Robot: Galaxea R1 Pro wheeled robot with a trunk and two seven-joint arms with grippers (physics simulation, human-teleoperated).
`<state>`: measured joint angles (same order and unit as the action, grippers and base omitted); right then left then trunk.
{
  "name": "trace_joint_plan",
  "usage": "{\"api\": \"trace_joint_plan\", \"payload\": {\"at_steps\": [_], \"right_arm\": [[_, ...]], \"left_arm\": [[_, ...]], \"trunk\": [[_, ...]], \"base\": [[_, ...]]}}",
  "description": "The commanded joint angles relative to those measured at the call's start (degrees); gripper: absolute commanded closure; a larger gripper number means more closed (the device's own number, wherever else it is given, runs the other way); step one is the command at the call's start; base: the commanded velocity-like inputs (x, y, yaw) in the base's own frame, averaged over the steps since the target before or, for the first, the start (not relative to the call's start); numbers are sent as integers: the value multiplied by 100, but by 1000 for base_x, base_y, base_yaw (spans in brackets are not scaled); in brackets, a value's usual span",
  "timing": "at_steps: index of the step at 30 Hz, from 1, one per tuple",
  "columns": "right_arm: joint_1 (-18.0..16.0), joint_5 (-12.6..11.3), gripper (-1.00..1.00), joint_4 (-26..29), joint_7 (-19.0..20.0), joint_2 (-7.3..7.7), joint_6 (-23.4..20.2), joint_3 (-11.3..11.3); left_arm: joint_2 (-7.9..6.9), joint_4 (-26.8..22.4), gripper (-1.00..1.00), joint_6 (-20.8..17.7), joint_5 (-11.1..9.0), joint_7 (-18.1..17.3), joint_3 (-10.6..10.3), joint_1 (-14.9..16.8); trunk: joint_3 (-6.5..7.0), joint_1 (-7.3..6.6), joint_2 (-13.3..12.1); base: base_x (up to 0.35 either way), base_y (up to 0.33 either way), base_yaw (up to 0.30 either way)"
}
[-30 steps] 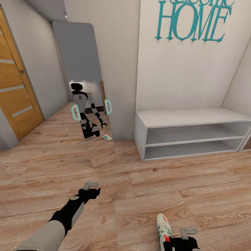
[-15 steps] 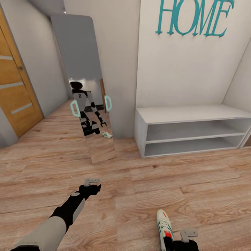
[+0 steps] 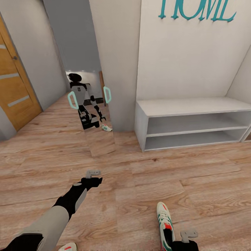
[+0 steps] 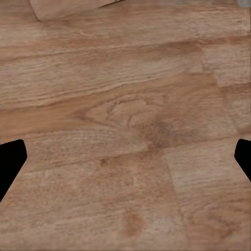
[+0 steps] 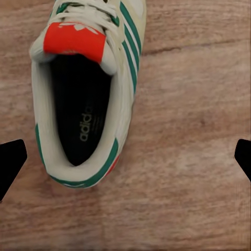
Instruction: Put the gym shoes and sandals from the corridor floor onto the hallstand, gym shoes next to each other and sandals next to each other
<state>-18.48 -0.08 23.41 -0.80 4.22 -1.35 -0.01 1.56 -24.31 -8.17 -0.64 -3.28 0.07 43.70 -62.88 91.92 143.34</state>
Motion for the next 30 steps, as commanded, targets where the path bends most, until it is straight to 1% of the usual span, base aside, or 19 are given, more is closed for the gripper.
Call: {"api": "trace_joint_plan", "payload": {"at_steps": [1, 7, 15, 19, 26, 30], "right_arm": [[0, -1, -100, 7, -8, 0, -14, 1], [0, -1, -100, 6, -8, 0, -15, 1], [0, -1, -100, 6, -8, 0, -18, 1], [-2, -1, -100, 6, -13, 0, -13, 1], [-3, -1, -100, 15, -16, 0, -8, 7], [-4, -4, -100, 45, -21, -16, -12, 9]], "left_arm": [[0, -12, -100, -59, -6, -14, 2, 25], [2, -11, -100, -126, -6, -14, 6, 97], [2, -5, -100, -146, -6, -19, 23, 103], [5, -4, -100, -146, -7, -26, 33, 99], [15, -7, -100, -142, -6, -37, 26, 96], [57, -11, -100, -145, -6, -39, 11, 108]], "trunk": [[-37, 1, 4], [-224, 16, 12], [-467, 37, 22], [-485, 37, 22], [-492, 37, 22], [-493, 37, 22]], "base": [[0, 0, 48], [0, 0, 74], [0, 0, 134], [0, 0, 98], [0, 0, 24], [0, 0, 5]]}}
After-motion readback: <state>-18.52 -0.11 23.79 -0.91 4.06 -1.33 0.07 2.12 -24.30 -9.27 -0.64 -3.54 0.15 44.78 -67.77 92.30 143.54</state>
